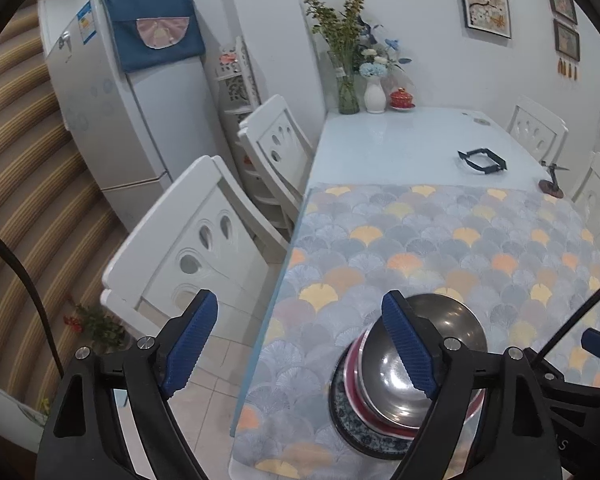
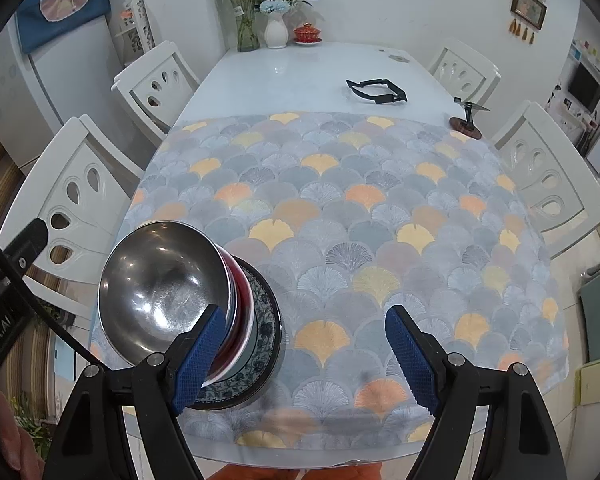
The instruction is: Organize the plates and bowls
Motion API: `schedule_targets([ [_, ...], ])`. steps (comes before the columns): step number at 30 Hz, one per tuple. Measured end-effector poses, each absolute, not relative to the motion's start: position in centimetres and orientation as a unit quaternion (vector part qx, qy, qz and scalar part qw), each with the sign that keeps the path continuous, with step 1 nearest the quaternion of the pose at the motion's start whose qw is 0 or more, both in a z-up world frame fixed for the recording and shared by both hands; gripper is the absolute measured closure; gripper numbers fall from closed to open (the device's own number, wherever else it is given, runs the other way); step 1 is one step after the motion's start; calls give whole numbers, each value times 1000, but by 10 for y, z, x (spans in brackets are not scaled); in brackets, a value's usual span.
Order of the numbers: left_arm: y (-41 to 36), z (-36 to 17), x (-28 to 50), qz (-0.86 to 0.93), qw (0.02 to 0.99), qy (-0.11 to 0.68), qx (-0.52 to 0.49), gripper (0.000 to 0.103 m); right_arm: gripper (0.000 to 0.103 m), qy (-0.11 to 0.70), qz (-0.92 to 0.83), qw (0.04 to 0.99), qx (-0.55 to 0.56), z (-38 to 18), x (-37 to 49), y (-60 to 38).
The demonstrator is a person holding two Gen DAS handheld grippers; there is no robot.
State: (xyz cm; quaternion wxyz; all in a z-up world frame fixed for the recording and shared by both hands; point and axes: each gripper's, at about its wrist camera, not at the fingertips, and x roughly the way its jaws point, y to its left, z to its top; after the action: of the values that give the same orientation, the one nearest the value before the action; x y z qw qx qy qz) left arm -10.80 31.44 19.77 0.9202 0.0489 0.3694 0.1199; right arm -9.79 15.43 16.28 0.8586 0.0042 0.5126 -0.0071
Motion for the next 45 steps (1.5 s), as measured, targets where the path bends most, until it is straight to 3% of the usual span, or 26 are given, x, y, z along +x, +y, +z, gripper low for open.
schedule_targets([
  [45,314,174,-95,88,901,421,61,19,23,525,-9,851,23,156,-94,150],
])
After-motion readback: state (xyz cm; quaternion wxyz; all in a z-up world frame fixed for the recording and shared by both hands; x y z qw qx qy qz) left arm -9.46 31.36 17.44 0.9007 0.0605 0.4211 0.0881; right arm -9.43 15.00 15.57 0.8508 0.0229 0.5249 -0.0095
